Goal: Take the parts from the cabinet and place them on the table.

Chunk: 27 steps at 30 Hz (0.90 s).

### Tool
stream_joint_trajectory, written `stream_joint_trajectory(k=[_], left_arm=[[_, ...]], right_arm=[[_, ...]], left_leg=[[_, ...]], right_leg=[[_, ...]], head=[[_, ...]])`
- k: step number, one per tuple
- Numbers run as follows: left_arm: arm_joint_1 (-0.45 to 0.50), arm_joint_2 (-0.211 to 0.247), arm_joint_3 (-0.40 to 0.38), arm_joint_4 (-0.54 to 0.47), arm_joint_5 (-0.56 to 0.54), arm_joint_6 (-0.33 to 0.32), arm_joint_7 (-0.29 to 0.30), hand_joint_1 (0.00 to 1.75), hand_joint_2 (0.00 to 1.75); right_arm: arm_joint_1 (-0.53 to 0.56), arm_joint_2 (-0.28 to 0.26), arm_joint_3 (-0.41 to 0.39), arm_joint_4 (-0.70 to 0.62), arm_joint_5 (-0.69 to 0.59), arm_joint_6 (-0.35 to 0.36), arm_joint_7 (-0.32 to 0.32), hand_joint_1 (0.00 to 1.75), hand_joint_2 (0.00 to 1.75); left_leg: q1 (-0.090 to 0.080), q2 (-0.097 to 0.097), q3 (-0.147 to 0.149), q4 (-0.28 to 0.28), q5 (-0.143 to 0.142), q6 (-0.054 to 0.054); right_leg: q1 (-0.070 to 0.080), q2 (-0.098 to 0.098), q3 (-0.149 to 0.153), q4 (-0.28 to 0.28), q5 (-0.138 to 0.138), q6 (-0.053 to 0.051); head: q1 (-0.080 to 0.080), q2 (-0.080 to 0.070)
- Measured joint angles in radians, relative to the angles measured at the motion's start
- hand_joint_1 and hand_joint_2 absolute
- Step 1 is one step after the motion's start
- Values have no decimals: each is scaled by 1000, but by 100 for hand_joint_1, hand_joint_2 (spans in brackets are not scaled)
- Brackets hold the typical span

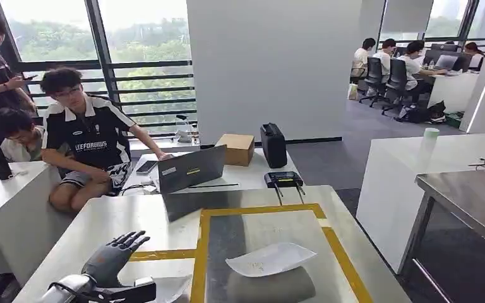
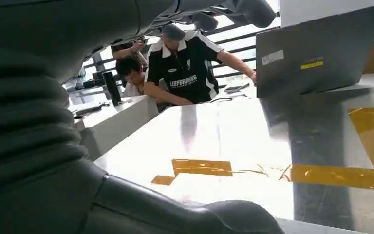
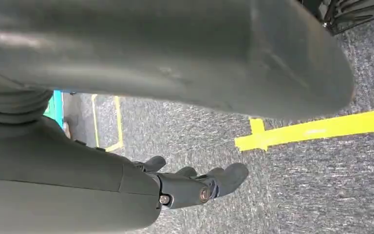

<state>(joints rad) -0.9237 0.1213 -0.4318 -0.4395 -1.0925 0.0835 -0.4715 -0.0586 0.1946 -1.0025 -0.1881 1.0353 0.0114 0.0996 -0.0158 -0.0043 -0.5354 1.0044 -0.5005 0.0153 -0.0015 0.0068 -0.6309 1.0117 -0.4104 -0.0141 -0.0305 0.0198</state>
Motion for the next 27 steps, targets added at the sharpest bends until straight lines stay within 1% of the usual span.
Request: stream_joint_trajectory(k=[1,2,3,4,6,7,8,9,10,11,12,13,14,15,16,17,18,19,20,21,22,23,24,25,26,27], left_arm=[[0,-1,1,-6,0,3,1,0,175],[0,-5,1,-10,-1,6,2,0,175],[-1,-8,2,-11,-2,8,2,0,175],[-2,-11,5,-12,-3,11,2,0,175],[5,-11,5,-13,-6,11,0,0,175],[9,-14,5,-12,-9,11,-2,0,175],[13,-18,5,-13,-10,11,-4,0,175],[15,-19,5,-13,-11,11,-5,0,175],[15,-21,5,-13,-12,11,-5,0,175],[15,-22,5,-14,-14,11,-5,0,175],[14,-22,5,-18,-15,11,-5,0,175],[15,-20,6,-20,-16,10,-3,0,175],[14,-21,6,-21,-16,10,-5,0,175],[13,-22,6,-23,-16,11,-5,0,175],[14,-22,6,-24,-16,10,-7,0,175],[15,-21,6,-23,-16,10,-6,0,175],[15,-19,6,-23,-16,10,-6,0,175],[15,-19,6,-23,-16,10,-6,0,175],[15,-19,6,-23,-16,10,-6,0,175],[16,-19,6,-22,-16,10,-6,0,175],[18,-19,6,-21,-16,10,-6,0,175],[20,-19,6,-21,-16,10,-6,0,175],[20,-19,6,-21,-16,10,-6,0,175],[20,-19,6,-22,-16,10,-6,0,175],[19,-19,6,-22,-16,10,-6,0,175],[18,-19,6,-26,-16,10,-6,0,175]], right_arm=[[0,1,0,0,0,0,0,0,0],[0,1,0,0,0,1,-1,0,0],[0,0,0,0,0,1,-1,0,0],[0,1,0,0,0,1,-1,0,0],[1,0,-1,0,0,2,-1,0,0],[3,0,-1,0,0,4,-1,0,0],[3,0,-2,0,0,5,-1,0,0],[2,0,-3,0,0,5,-1,0,0],[1,0,-4,0,0,5,-1,0,0],[0,-1,-5,0,0,5,-1,0,0],[-3,3,-5,0,0,6,-1,0,0],[-1,4,-5,0,0,7,-1,0,0],[0,4,-6,0,0,7,0,0,0],[-3,3,-6,0,0,7,-1,0,0],[-6,3,-6,0,0,6,-1,0,0],[-7,3,-6,0,0,6,-1,0,0],[-7,3,-6,0,0,6,-1,0,0],[-7,3,-6,0,0,6,-1,0,0],[-7,3,-6,0,0,6,-1,0,0],[-7,3,-6,0,0,6,-1,0,0],[-7,3,-6,0,0,6,-1,0,0],[-7,3,-6,0,0,6,-1,0,0],[-7,3,-6,0,0,6,-1,0,0],[-7,3,-6,0,0,6,-1,0,0],[-7,3,-6,0,0,6,-1,0,0],[-8,4,-6,0,0,6,-1,0,0]], left_leg=[[0,0,4,-13,13,6],[18,7,26,-39,31,6],[17,8,29,-51,40,10],[20,11,27,-52,44,12],[23,16,20,-49,45,10],[25,17,16,-46,45,8],[30,17,12,-42,45,3],[38,17,8,-35,43,-5],[47,16,2,-24,39,-16],[57,16,-6,-6,30,-31],[58,15,-18,7,24,-45],[56,15,-33,21,18,-56],[53,11,-32,33,13,-63],[52,10,-33,32,16,-69],[56,10,-41,33,17,-75],[59,10,-42,39,12,-78],[59,10,-50,61,-16,-75],[57,10,-71,114,-64,-72],[54,9,-96,182,-110,-70],[50,9,-128,271,-157,-68],[47,9,-144,325,-179,-63],[42,9,-139,334,-176,-55],[36,9,-115,303,-154,-44],[30,8,-76,240,-122,-31],[20,7,-20,153,-89,-14],[7,7,39,63,-90,4]], right_leg=[[4,1,4,-7,7,4],[6,0,1,1,-1,4],[7,0,-7,17,-21,11],[4,0,-30,70,-59,15],[-11,0,-100,237,-133,29],[-18,-1,-122,286,-143,37],[-25,-2,-121,285,-128,45],[-33,-3,-98,240,-95,55],[-41,-5,-56,163,-55,67],[-53,-10,1,59,-18,82],[-47,-6,16,32,-59,92],[-45,11,3,68,-28,62],[-47,9,2,58,-50,51],[-42,9,-5,71,-56,37],[-44,9,-10,71,-57,30],[-44,8,-14,68,-51,19],[-42,7,-18,68,-47,13],[-39,7,-25,67,-41,5],[-36,7,-31,67,-36,0],[-29,6,-40,67,-29,-6],[-23,5,-49,67,-22,-9],[-17,5,-58,67,-15,-11],[-11,6,-68,67,-6,-13],[-5,6,-77,67,3,-14],[-1,7,-86,67,11,-14],[-3,6,-89,67,20,-14]], head=[[0,0],[0,0],[0,0],[1,0],[0,0],[0,0],[1,0],[0,0],[1,0],[1,0],[1,0],[1,0],[0,0],[-2,0],[0,0],[-2,0],[-1,0],[-2,0],[-1,0],[-2,0],[-1,0],[-2,0],[-2,0],[-2,0],[-2,0],[-1,0]])
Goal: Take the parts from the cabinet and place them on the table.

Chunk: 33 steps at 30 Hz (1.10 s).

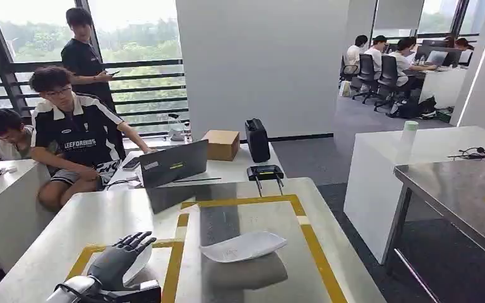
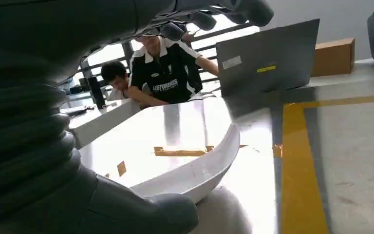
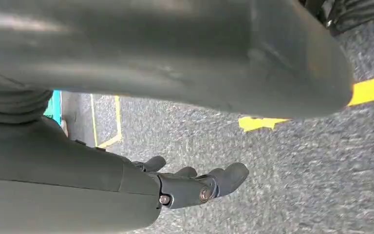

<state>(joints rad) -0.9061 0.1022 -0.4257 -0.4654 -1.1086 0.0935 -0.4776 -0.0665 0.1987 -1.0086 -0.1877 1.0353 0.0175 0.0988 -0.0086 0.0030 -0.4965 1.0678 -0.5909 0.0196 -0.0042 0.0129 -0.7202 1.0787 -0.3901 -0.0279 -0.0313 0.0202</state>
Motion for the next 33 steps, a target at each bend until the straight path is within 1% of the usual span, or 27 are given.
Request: stream_joint_trajectory(k=[1,2,4,5,6,7,9,10,11,12,14,15,16,17,20,21,22,24,25,26,27,28,29,30,31,32,33], left_arm=[[2,-1,0,-3,0,0,0,0,175],[0,-1,0,-3,0,0,-1,0,175],[-4,-1,0,-3,0,-2,0,0,175],[-3,-2,0,-5,0,-2,0,0,175],[-5,-5,0,-5,0,-3,0,0,175],[-6,-8,0,-6,0,-5,0,0,175],[-2,-7,0,-7,0,-6,0,0,175],[0,-7,0,-6,0,-6,-1,0,175],[4,-7,0,-6,0,-6,-1,0,175],[9,-7,0,-6,0,-6,-2,0,175],[18,-7,0,-6,0,-6,-3,0,175],[19,-7,0,-7,0,-5,-5,0,175],[18,-6,0,-10,0,-5,-5,0,175],[18,-5,1,-11,0,-5,-5,0,175],[17,-6,1,-11,2,-5,-8,0,175],[17,-4,1,-10,2,-5,-8,0,175],[16,-3,1,-10,2,-6,-9,0,175],[15,-2,1,-10,3,-6,-11,0,175],[16,-2,1,-9,4,-6,-11,0,175],[17,-2,1,-8,8,-6,-14,0,175],[17,-2,1,-8,11,-6,-17,0,175],[17,-2,2,-9,18,-6,-20,0,175],[16,-2,3,-13,22,-6,-24,0,175],[15,-2,5,-16,23,-6,-25,0,175],[12,-2,7,-21,24,-6,-26,0,175],[12,-5,9,-27,27,-6,-26,0,175],[11,-4,11,-27,29,-6,-26,0,175]], right_arm=[[1,1,0,0,0,0,0,0,0],[2,0,0,0,0,1,0,0,0],[1,0,0,0,0,3,0,0,0],[2,0,0,0,0,3,1,0,0],[3,0,0,0,0,3,1,0,0],[2,0,0,0,0,3,0,0,0],[3,0,0,0,-1,4,-3,0,0],[3,-1,0,0,-1,3,-5,0,0],[3,-1,-1,0,-1,3,-8,0,0],[3,-2,-1,0,-1,2,-11,0,0],[2,-4,-1,0,-1,0,-13,0,0],[2,-5,-1,0,-1,0,-14,0,0],[-1,-5,-1,0,-1,0,-14,0,0],[-1,-5,-1,0,0,0,-15,0,0],[-1,-5,-1,0,0,0,-14,0,0],[-2,-5,-2,0,0,0,-15,0,0],[-3,-5,-2,0,0,0,-14,0,0],[-3,-5,-2,0,0,-2,-14,0,0],[-3,-5,-3,0,0,-2,-14,0,0],[-3,-5,-6,0,1,-2,-13,0,0],[-3,-5,-9,0,2,-2,-12,0,0],[-3,-5,-11,0,3,-2,-11,0,0],[-3,-5,-13,0,5,-2,-11,0,0],[-3,-5,-15,0,5,-2,-11,0,0],[-3,-5,-16,0,5,-2,-11,0,0],[-3,-6,-16,0,6,-1,-10,0,0],[-3,-6,-17,0,6,-2,-11,0,0]], left_leg=[[-3,3,9,-5,-1,-6],[-9,1,-3,-13,21,-12],[-15,2,-12,-18,32,-6],[-11,2,-17,-33,48,2],[-5,8,-19,-40,69,6],[-4,6,-32,-45,82,15],[-2,7,-59,-43,106,17],[-2,7,-75,-42,117,17],[-2,8,-91,-40,128,16],[-2,8,-106,-38,138,13],[0,8,-132,-32,154,6],[1,9,-142,-26,160,2],[-3,9,-153,-22,164,-5],[-3,10,-150,-22,170,-11],[-3,9,-153,-26,190,-29],[1,6,-159,-18,177,-34],[1,2,-173,9,136,-40],[8,1,-211,144,29,-50],[9,1,-229,215,-7,-53],[11,1,-233,260,-15,-55],[12,1,-219,262,2,-55],[13,1,-189,231,35,-54],[14,1,-135,161,70,-51],[15,1,-73,78,84,-48],[14,-1,-20,-9,45,-43],[5,-4,1,-32,44,-38],[2,-4,-14,-38,49,-32]], right_leg=[[4,0,-1,-6,8,8],[0,0,1,-10,17,14],[-6,-1,4,-23,37,27],[-1,0,2,-32,47,37],[-7,1,-5,-22,25,38],[-6,-2,-20,17,-36,41],[-7,-5,-57,155,-149,49],[-7,-6,-69,222,-176,52],[-7,-6,-70,264,-173,54],[-7,-6,-50,260,-147,54],[-7,-8,52,142,-94,53],[-7,-10,125,47,-94,51],[-4,-10,168,-24,-138,46],[0,-7,160,-18,-125,31],[0,-9,155,-33,-111,10],[-5,-13,151,-37,-100,3],[-5,-13,142,-37,-92,-3],[-4,-13,119,-37,-74,-8],[-4,-13,106,-37,-64,-8],[-4,-13,93,-36,-53,-7],[-4,-13,79,-36,-43,-5],[-4,-13,66,-36,-32,-3],[-4,-13,52,-36,-21,1],[-4,-13,44,-36,-11,4],[-3,-12,38,-35,-2,9],[-3,-11,36,-35,7,17],[-5,-11,37,-40,15,25]], head=[[1,0],[0,0],[0,0],[0,0],[0,0],[2,0],[2,0],[1,0],[2,0],[1,0],[2,0],[1,0],[2,0],[-1,0],[-1,0],[-1,0],[-3,0],[-3,0],[-5,0],[-4,0],[-5,0],[-4,0],[-4,0],[-4,0],[-4,0],[-2,0],[-3,0]])
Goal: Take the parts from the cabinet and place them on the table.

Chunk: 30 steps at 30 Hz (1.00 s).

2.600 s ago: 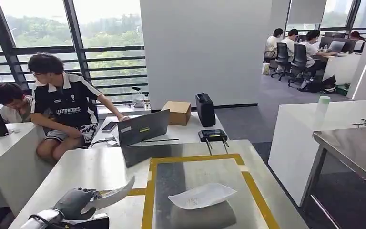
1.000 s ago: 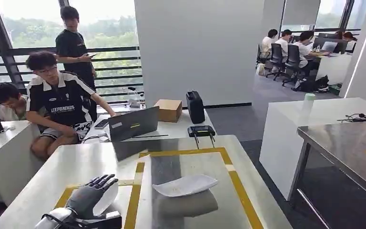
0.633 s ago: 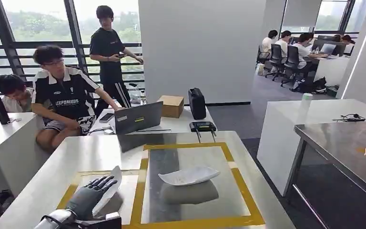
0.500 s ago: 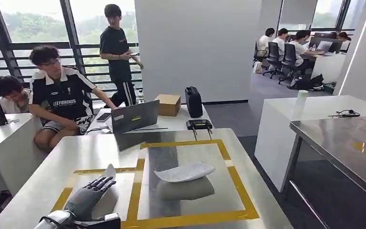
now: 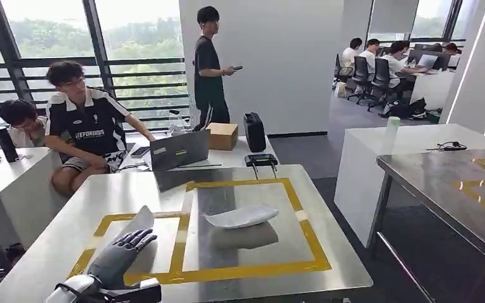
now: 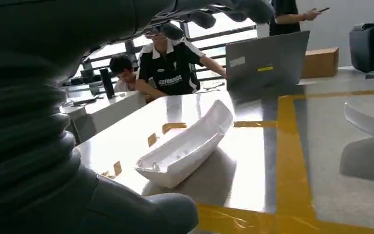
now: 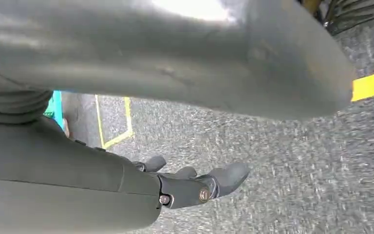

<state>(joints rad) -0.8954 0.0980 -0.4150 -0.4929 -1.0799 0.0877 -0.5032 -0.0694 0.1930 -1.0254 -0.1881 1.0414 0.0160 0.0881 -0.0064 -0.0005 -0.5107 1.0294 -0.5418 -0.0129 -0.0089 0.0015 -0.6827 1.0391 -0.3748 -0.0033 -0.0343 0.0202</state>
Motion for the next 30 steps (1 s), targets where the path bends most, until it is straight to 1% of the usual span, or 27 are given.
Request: stream_joint_trajectory(k=[2,3,4,5,6,7,8,9,10,11,12,13,14,15,17,18,19,20,22,23,24,25,26,27,28,29,30], left_arm=[[-1,0,6,0,2,1,0,0,175],[-2,0,6,0,2,1,0,0,175],[-2,-3,6,-3,3,3,0,0,175],[-2,-3,8,-4,3,4,0,0,175],[-1,-3,10,-5,3,5,0,0,175],[0,-2,14,-5,4,5,0,0,175],[1,-1,15,-5,5,6,-2,0,175],[4,-1,16,-5,5,6,-3,0,175],[7,-1,16,-5,6,6,-3,0,175],[9,0,17,-5,6,6,-3,0,175],[9,1,18,-5,6,5,-3,0,175],[9,1,19,-7,6,5,-5,0,175],[8,4,21,-9,6,5,-6,0,175],[8,5,22,-8,6,4,-7,0,175],[6,5,22,-8,6,4,-8,0,175],[7,7,22,-7,6,4,-8,0,175],[7,11,23,-6,7,4,-8,0,175],[7,16,23,-6,7,4,-8,0,175],[10,22,24,-6,9,5,-8,0,175],[14,24,25,-5,9,5,-9,0,175],[20,26,25,-5,9,5,-10,0,175],[24,27,25,-5,9,5,-10,0,175],[26,27,25,-5,9,5,-11,0,175],[26,27,25,-6,9,5,-12,0,175],[25,27,25,-9,9,5,-12,0,175],[24,27,26,-13,9,6,-12,0,175],[25,26,27,-19,10,7,-13,0,175]], right_arm=[[1,0,-1,0,0,0,0,0,0],[4,0,-1,0,1,0,-1,0,0],[5,0,-1,0,3,0,-2,0,0],[5,0,-1,0,5,0,-2,0,0],[6,0,-1,0,6,2,-4,0,0],[6,0,-1,0,8,2,-5,0,0],[6,-2,-1,0,11,2,-5,0,0],[6,-2,-1,0,12,2,-5,0,0],[6,-3,-1,0,13,2,-5,0,0],[5,-4,-1,0,13,2,-4,0,0],[4,-5,-1,0,13,2,-4,0,0],[1,-7,-1,0,14,2,-3,0,0],[-1,-10,-1,-1,15,2,-3,0,0],[0,-10,-2,-1,16,1,-3,0,0],[0,-10,-1,-1,17,1,-3,0,0],[0,-8,-1,0,18,2,-3,0,0],[-1,-8,-1,0,18,2,-4,0,0],[-2,-9,-1,0,18,1,-5,0,0],[-1,-9,-2,0,18,2,-5,0,0],[0,-9,-2,0,18,2,-5,0,0],[0,-9,-2,0,18,2,-5,0,0],[0,-9,-2,0,18,2,-6,0,0],[0,-9,-2,0,18,2,-6,0,0],[-1,-9,-2,0,18,2,-6,0,0],[-2,-9,-2,0,18,2,-6,0,0],[-1,-10,-2,-1,18,1,-6,0,0],[-1,-10,-2,-1,18,0,-6,0,0]], left_leg=[[-7,0,-8,0,13,17],[-4,4,-8,-8,32,28],[-2,8,-18,-10,43,36],[-1,8,-33,-10,56,43],[-3,7,-50,-9,69,48],[-4,7,-67,-8,81,49],[-5,7,-84,-6,92,49],[-5,7,-102,-4,104,48],[-5,7,-119,-2,115,47],[-5,7,-135,1,126,45],[-5,6,-148,5,135,41],[-4,7,-154,9,143,37],[-8,7,-162,12,148,30],[-6,11,-156,9,156,23],[-2,10,-156,1,175,12],[-6,8,-163,-2,181,5],[-1,3,-169,7,160,-1],[0,1,-187,44,104,-6],[8,1,-224,195,-13,-18],[11,2,-234,262,-38,-22],[13,1,-231,296,-33,-25],[17,2,-212,294,-8,-27],[20,2,-175,256,25,-28],[24,2,-119,187,48,-30],[27,1,-52,103,44,-31],[23,0,9,23,1,-28],[15,-5,8,10,0,-13]], right_leg=[[-7,1,-1,-11,19,16],[-7,3,-9,-9,20,23],[-10,3,-18,13,-24,24],[-8,2,-37,67,-91,27],[-8,2,-60,146,-152,30],[-8,2,-80,224,-194,33],[-7,2,-91,285,-210,33],[-6,2,-84,310,-197,33],[-5,2,-55,290,-165,31],[-4,2,-5,232,-132,28],[-3,2,62,146,-116,24],[0,2,131,58,-140,17],[6,1,165,-7,-169,9],[8,2,157,4,-154,4],[13,2,152,-1,-146,-8],[5,-1,145,-11,-130,-16],[1,-7,136,-16,-115,-22],[0,-6,124,-19,-103,-30],[0,-5,94,-18,-77,-30],[0,-6,78,-18,-65,-29],[0,-7,63,-17,-54,-27],[-1,-8,48,-17,-42,-25],[-1,-9,30,-16,-30,-21],[-2,-9,16,-14,-18,-17],[-2,-9,8,-10,-9,-11],[1,-9,-3,-8,-2,-3],[0,-9,-4,-7,7,3]], head=[[0,0],[-1,0],[0,0],[1,0],[2,0],[2,0],[2,0],[2,0],[2,0],[2,0],[2,0],[3,0],[2,0],[1,0],[2,0],[1,0],[2,0],[0,0],[-1,0],[-2,0],[-1,0],[-2,0],[-1,0],[-2,0],[-1,0],[-3,0],[-1,0]])
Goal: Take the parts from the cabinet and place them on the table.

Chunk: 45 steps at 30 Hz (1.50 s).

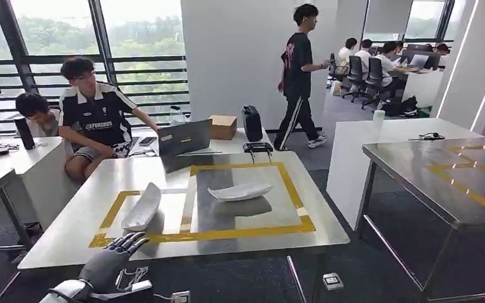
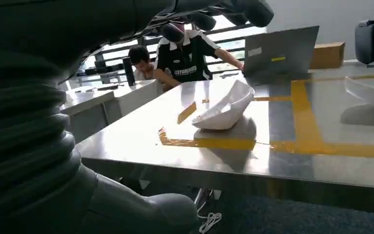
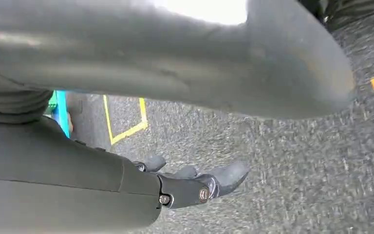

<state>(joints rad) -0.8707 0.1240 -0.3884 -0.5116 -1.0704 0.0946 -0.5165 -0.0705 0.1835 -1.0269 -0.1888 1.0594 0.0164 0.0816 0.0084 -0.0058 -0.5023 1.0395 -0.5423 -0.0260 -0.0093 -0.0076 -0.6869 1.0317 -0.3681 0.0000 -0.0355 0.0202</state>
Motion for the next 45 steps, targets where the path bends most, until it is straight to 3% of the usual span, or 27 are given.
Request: stream_joint_trajectory(k=[3,4,7,8,9,11,12,13,14,15,18,19,20,23,24,26,28,30,34,36,38,39,40,41,43,44,45], left_arm=[[1,1,2,1,0,0,0,0,175],[-1,0,2,2,0,0,-1,0,175],[-2,-2,3,1,0,-1,-3,0,175],[-1,-2,3,1,0,-2,-3,0,175],[0,-3,3,2,0,-2,-5,0,175],[3,-3,3,4,0,-2,-5,0,175],[4,-2,3,5,0,-2,-5,0,175],[4,-2,3,5,0,-2,-6,0,175],[4,-2,3,4,1,0,-7,0,175],[3,-1,4,3,1,0,-7,0,175],[2,-2,4,3,2,0,-8,0,175],[4,-2,4,3,2,0,-8,0,175],[3,-2,4,3,2,0,-8,0,175],[2,-1,5,4,2,-3,-8,0,175],[3,-1,5,6,3,-6,-13,0,175],[5,-1,5,9,3,-10,-18,0,175],[3,-2,5,9,10,-10,-24,0,175],[-3,-4,5,8,15,-10,-29,0,175],[-3,-8,4,10,19,-10,-34,0,175],[-9,-15,4,11,19,-10,-35,0,175],[-8,-15,4,11,19,-11,-35,0,175],[-8,-16,3,12,19,-12,-35,0,175],[-7,-19,3,13,19,-12,-35,0,175],[-6,-19,3,15,19,-13,-35,0,175],[-6,-20,3,15,19,-13,-35,0,175],[-7,-20,3,14,19,-13,-35,0,175],[-7,-20,3,13,20,-12,-36,0,175]], right_arm=[[2,0,0,0,0,0,0,0,0],[4,1,0,0,0,0,0,0,0],[5,5,0,0,0,-2,1,0,0],[5,5,0,0,0,-4,0,0,0],[4,5,0,0,0,-7,0,0,0],[2,5,0,0,3,-11,1,0,0],[2,5,0,0,7,-15,1,0,0],[2,5,0,0,10,-19,1,0,0],[0,5,0,0,11,-21,1,0,0],[-1,4,0,0,11,-22,1,0,0],[1,5,0,0,12,-23,2,0,0],[1,7,0,0,12,-23,2,0,0],[0,7,0,0,12,-23,2,0,0],[1,6,0,0,12,-21,2,0,0],[1,6,0,0,12,-21,1,0,0],[2,6,0,0,12,-21,1,0,0],[1,6,0,0,12,-21,0,0,0],[1,6,-1,0,12,-21,-1,0,0],[5,6,-1,0,10,-21,-5,0,0],[7,6,-3,0,9,-21,-6,0,0],[8,8,-3,0,9,-21,-8,0,0],[7,8,-3,0,9,-21,-9,0,0],[7,8,-4,0,9,-21,-9,0,0],[7,8,-4,0,9,-21,-10,0,0],[7,6,-5,0,9,-21,-12,0,0],[6,6,-5,0,10,-21,-13,0,0],[4,6,-5,0,10,-20,-14,0,0]], left_leg=[[-11,5,-26,-6,22,31],[-6,9,-33,-9,37,43],[-10,11,-72,-8,73,60],[-13,10,-90,-8,86,62],[-17,10,-108,-7,99,63],[-20,9,-139,-5,122,62],[-20,9,-153,-4,132,60],[-20,9,-164,-2,142,58],[-20,10,-170,-1,152,54],[-22,12,-173,-1,159,47],[-18,13,-171,-14,186,31],[-20,12,-178,-10,184,24],[-19,7,-191,9,146,16],[-8,6,-239,211,-17,-3],[-5,6,-248,274,-34,-7],[0,7,-212,279,14,-11],[3,7,-110,150,64,-13],[-3,4,8,-14,7,-9],[-12,4,-22,-25,33,36],[-9,8,-35,-24,53,53],[-11,9,-63,-22,76,60],[-13,8,-78,-20,86,60],[-14,8,-94,-18,96,59],[-14,8,-108,-14,104,58],[-14,8,-134,-7,119,53],[-14,8,-141,-4,127,50],[-16,9,-151,-3,134,44]], right_leg=[[-9,1,-2,-17,35,23],[-14,2,-9,-8,21,28],[-11,5,-72,170,-160,31],[-8,5,-89,250,-200,30],[-4,6,-94,303,-208,26],[6,8,-45,287,-154,14],[14,8,11,226,-123,7],[19,8,79,144,-113,1],[25,8,147,43,-156,-9],[28,7,173,-2,-169,-16],[32,7,160,-5,-149,-31],[21,2,156,-16,-130,-39],[20,0,148,-19,-119,-43],[19,0,107,-18,-86,-48],[19,0,91,-18,-74,-46],[16,-1,60,-16,-51,-40],[11,-1,33,-13,-30,-32],[12,0,19,-7,-17,-19],[4,2,12,-17,18,9],[2,6,-14,42,-67,17],[-1,6,-58,193,-180,24],[0,6,-74,265,-208,25],[0,7,-73,301,-206,25],[1,7,-51,290,-184,22],[3,7,51,161,-123,15],[5,7,115,73,-117,9],[9,8,156,0,-157,2]], head=[[0,0],[0,0],[1,0],[2,0],[2,0],[2,0],[2,0],[2,0],[3,0],[2,0],[4,0],[3,0],[2,0],[2,0],[2,0],[3,0],[3,0],[3,0],[8,0],[9,0],[9,0],[8,0],[9,0],[9,0],[9,0],[9,0],[10,0]])
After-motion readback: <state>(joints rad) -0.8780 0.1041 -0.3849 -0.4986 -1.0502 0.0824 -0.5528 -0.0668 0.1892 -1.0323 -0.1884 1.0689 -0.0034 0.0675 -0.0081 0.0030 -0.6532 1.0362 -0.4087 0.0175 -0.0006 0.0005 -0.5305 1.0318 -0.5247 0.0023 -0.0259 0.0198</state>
